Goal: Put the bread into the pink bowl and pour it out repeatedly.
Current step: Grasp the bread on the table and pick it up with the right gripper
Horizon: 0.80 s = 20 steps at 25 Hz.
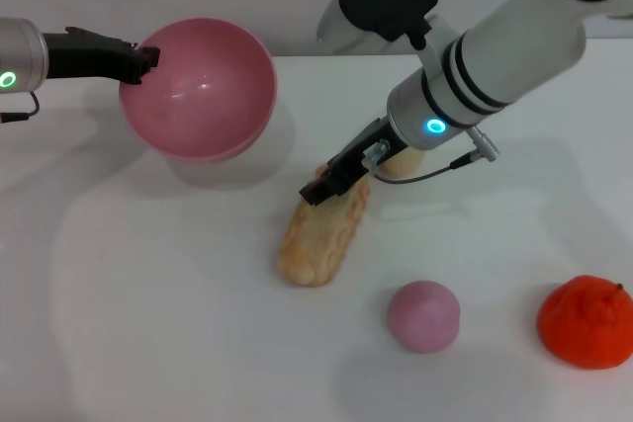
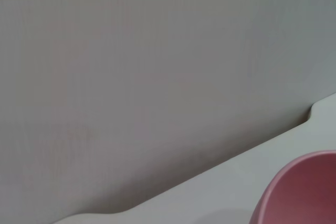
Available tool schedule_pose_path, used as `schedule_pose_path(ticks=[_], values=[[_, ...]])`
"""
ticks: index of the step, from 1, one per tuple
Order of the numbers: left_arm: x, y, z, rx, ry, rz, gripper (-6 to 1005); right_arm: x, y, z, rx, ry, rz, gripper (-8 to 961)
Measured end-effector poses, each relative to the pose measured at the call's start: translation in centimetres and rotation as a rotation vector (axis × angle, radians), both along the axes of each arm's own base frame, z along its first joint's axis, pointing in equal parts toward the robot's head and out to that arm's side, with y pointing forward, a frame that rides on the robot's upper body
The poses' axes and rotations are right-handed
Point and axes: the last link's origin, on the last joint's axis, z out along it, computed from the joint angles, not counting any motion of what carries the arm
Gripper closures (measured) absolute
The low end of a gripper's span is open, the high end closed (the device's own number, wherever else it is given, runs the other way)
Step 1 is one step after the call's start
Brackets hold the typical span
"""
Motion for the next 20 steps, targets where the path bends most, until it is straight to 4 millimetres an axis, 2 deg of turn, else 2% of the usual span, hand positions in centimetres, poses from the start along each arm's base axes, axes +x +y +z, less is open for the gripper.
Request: schedule_pose_path(ticks=[13, 20], values=[[0.3, 0.2, -0.1, 0.004, 0.005, -0.011, 940, 2.9, -0.6, -1.2, 0.029, -0.036, -0.039, 362], [0.6, 0.4, -0.2, 0.003, 0.01, -0.024, 940, 3.3, -0.4, -1.2, 0.05, -0.036, -0.049, 362]])
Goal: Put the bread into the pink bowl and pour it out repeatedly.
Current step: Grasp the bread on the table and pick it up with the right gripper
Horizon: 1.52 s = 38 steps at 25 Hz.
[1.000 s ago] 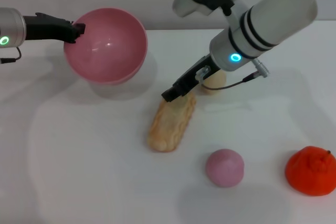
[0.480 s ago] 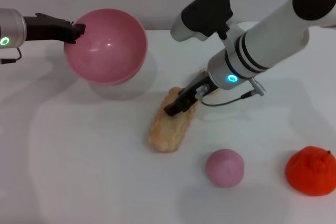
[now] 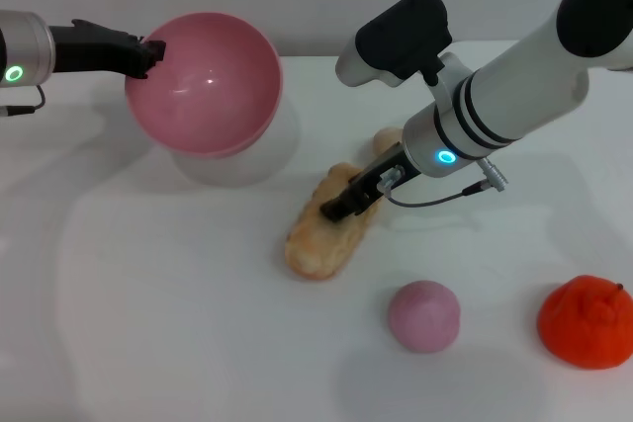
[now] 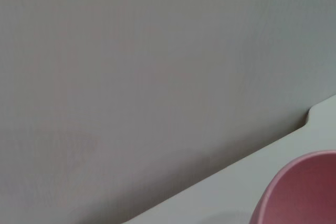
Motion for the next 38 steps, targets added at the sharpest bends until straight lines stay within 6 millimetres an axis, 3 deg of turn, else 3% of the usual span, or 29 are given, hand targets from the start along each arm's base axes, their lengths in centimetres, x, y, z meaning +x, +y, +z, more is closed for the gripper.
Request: schedule_pose_path(ticks=[9, 17, 38], values=[[0.11, 0.04, -0.11, 0.001, 0.002, -0.005, 940, -0.01, 0.25, 0.09, 0.017, 0.004, 0.003, 362], [0.1, 0.1, -0.06, 0.006, 0.004, -0.005, 940, -0.14, 0.31, 0.12, 0.018, 0.005, 0.01, 561], [0.23, 0.18, -0.05, 0.007, 0.004, -0.009, 940, -0.16, 0.31, 0.13, 0.016, 0.004, 0.014, 692]])
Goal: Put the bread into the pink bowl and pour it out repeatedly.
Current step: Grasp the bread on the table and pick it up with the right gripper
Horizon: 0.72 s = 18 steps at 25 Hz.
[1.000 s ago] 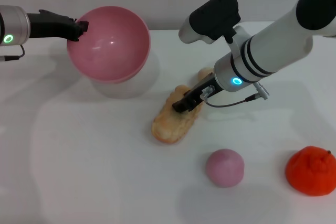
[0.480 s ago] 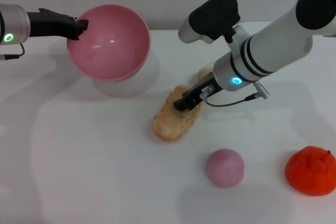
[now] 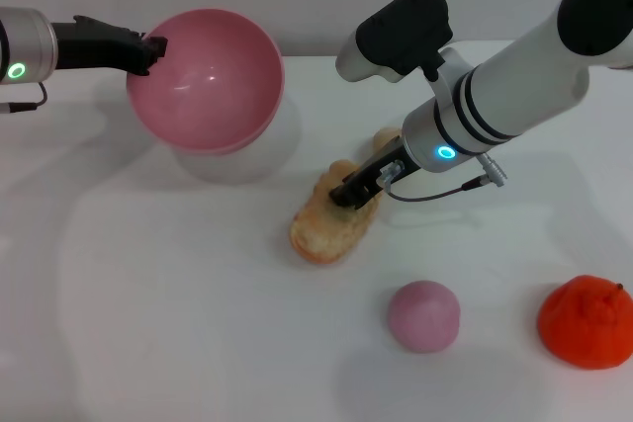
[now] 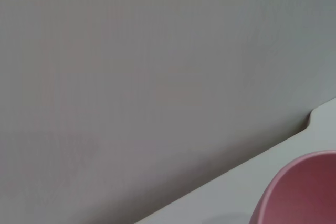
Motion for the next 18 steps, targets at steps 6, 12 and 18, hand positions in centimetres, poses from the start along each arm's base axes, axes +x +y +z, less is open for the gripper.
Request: schedule_pose_path(ticks=[6, 12, 18], values=[[0.0, -0.01, -0.01, -0.001, 0.0, 0.0, 940, 0.04, -0.01, 0.0, 0.0, 0.0, -0.001, 744], [0.0, -0.01, -0.01, -0.001, 0.0, 0.0, 940, 0.12, -0.07, -0.02, 0.001, 0.005, -0.006, 799], [-0.02, -0.06, -0.13, -0.004, 0.003, -0.001, 940, 0.23, -0.14, -0.04, 0.001, 0.009, -0.012, 831]])
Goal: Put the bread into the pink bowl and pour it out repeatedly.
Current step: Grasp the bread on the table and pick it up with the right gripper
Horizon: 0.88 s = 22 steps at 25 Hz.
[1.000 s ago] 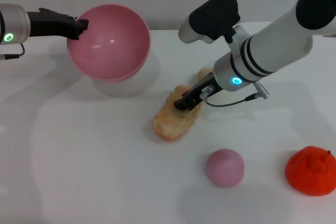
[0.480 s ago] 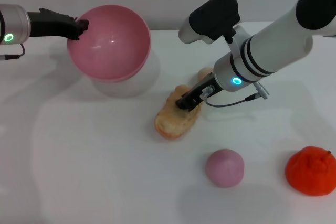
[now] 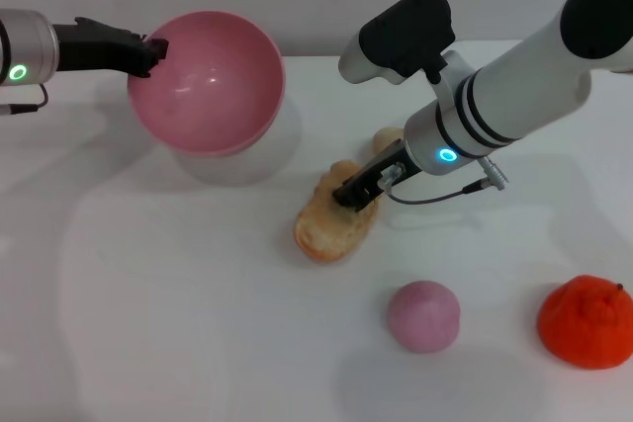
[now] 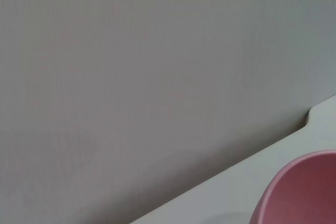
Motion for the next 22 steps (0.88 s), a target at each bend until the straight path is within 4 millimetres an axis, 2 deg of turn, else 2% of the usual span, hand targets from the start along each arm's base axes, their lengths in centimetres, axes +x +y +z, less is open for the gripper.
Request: schedule_pose_path(ticks=[10, 18, 22], values=[[-0.6, -0.1, 0.2, 0.017, 0.007, 0.013, 940, -0.5, -0.1, 0.5, 0.025, 0.047, 0.026, 840], [-1.3, -0.3, 0.5, 0.021, 0.009, 0.031, 939, -3.1, -0.1, 2.6, 0.101, 0.157, 0.133, 850], [-1.8, -0.5, 0.6, 0.018, 0.008, 0.043, 939, -4.4, -0.1, 4.5, 0.158, 0.202, 0.184, 852]])
